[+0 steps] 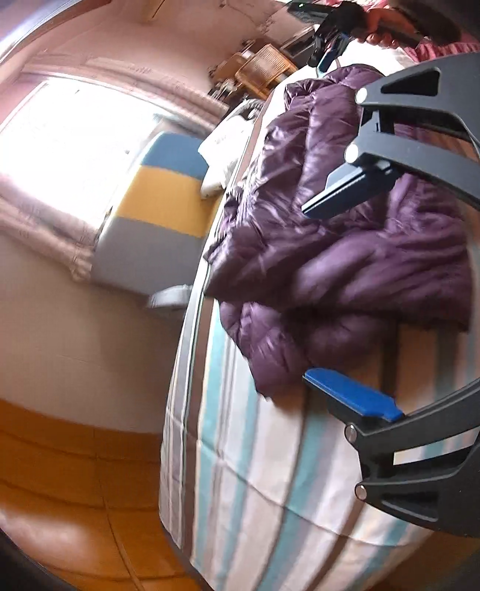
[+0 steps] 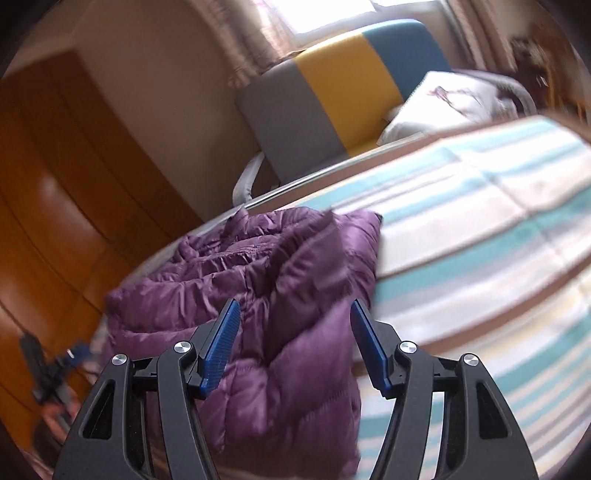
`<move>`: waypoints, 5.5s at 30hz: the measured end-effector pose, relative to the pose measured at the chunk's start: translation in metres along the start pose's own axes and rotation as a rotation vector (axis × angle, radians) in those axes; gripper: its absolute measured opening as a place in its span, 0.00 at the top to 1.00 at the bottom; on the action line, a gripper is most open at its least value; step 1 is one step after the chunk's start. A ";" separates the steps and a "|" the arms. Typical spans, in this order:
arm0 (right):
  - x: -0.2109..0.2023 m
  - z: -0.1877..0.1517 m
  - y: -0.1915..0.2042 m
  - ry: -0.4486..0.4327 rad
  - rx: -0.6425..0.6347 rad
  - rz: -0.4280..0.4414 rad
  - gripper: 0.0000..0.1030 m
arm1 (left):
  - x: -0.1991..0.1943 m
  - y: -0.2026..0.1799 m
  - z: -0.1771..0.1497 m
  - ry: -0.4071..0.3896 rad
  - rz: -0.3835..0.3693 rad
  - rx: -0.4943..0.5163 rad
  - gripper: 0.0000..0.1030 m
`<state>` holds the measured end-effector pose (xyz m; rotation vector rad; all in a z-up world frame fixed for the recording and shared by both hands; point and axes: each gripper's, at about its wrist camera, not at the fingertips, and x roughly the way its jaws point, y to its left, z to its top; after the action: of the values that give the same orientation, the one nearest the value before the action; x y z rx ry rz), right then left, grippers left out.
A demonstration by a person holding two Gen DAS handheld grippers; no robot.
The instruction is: Fold large clothes
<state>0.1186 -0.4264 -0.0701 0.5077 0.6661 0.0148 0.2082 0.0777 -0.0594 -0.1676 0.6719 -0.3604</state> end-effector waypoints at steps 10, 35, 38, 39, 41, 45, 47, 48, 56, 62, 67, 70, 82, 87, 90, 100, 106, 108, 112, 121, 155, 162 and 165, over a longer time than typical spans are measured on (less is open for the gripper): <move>0.047 0.005 0.020 0.085 -0.201 -0.118 0.90 | 0.091 -0.026 0.023 0.185 -0.026 -0.010 0.38; 0.137 0.090 0.049 0.057 -0.196 -0.154 0.93 | 0.123 0.007 0.065 0.059 0.088 -0.197 0.91; 0.159 0.088 0.039 0.079 -0.185 -0.184 0.93 | 0.140 0.007 0.063 0.079 0.130 -0.181 0.90; 0.165 0.087 0.036 0.086 -0.182 -0.193 0.93 | 0.145 0.007 0.062 0.084 0.144 -0.170 0.89; 0.179 0.082 0.032 0.096 -0.175 -0.206 0.93 | 0.154 0.007 0.059 0.090 0.167 -0.150 0.87; 0.191 0.076 0.028 0.099 -0.184 -0.221 0.93 | 0.169 0.014 0.051 0.112 0.183 -0.159 0.80; 0.196 0.071 0.025 0.106 -0.191 -0.229 0.93 | 0.175 0.018 0.047 0.122 0.192 -0.164 0.77; 0.198 0.069 0.025 0.111 -0.189 -0.234 0.93 | 0.177 0.018 0.045 0.123 0.195 -0.162 0.76; 0.204 0.060 0.029 0.105 -0.227 -0.300 0.91 | 0.185 0.015 0.040 0.124 0.229 -0.141 0.72; 0.202 0.060 0.029 0.097 -0.228 -0.313 0.86 | 0.162 0.011 0.043 0.089 0.273 -0.162 0.33; 0.202 0.061 0.031 0.090 -0.243 -0.330 0.86 | 0.122 -0.017 0.049 -0.008 0.245 -0.144 0.27; 0.201 0.060 0.031 0.083 -0.246 -0.335 0.86 | 0.110 -0.053 0.060 -0.060 0.205 -0.085 0.19; 0.199 0.058 0.029 0.078 -0.235 -0.320 0.85 | 0.215 -0.081 0.057 0.118 0.291 0.090 0.19; 0.201 0.058 0.029 0.081 -0.235 -0.321 0.85 | 0.226 -0.083 0.053 0.130 0.321 0.116 0.19; 0.200 0.061 0.028 0.092 -0.236 -0.321 0.82 | 0.226 -0.081 0.054 0.135 0.314 0.110 0.19; 0.134 0.051 0.077 -0.049 -0.231 -0.208 0.73 | 0.169 -0.095 0.052 0.050 0.260 -0.021 0.16; 0.167 0.032 0.120 0.018 -0.377 -0.189 0.73 | 0.188 -0.132 0.041 0.074 0.300 0.129 0.16; 0.183 0.028 0.119 0.061 -0.383 -0.206 0.73 | 0.199 -0.130 0.036 0.101 0.298 0.124 0.15; 0.200 0.024 0.110 0.092 -0.368 -0.225 0.73 | 0.212 -0.123 0.034 0.125 0.275 0.100 0.14; 0.212 0.023 0.110 0.095 -0.386 -0.262 0.73 | 0.208 -0.123 0.029 0.127 0.280 0.096 0.14; 0.107 -0.014 0.112 0.018 -0.290 -0.071 0.73 | 0.055 -0.051 -0.035 -0.070 0.214 -0.129 0.06; 0.073 -0.051 0.128 0.018 -0.344 -0.018 0.73 | 0.043 -0.016 -0.056 -0.011 0.262 -0.251 0.06; 0.070 -0.058 0.131 0.019 -0.356 -0.016 0.73 | 0.043 -0.011 -0.067 0.016 0.260 -0.284 0.07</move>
<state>0.1584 -0.2730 -0.0900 0.1598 0.6691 0.1209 0.1937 0.0482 -0.1335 -0.3431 0.7494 -0.0154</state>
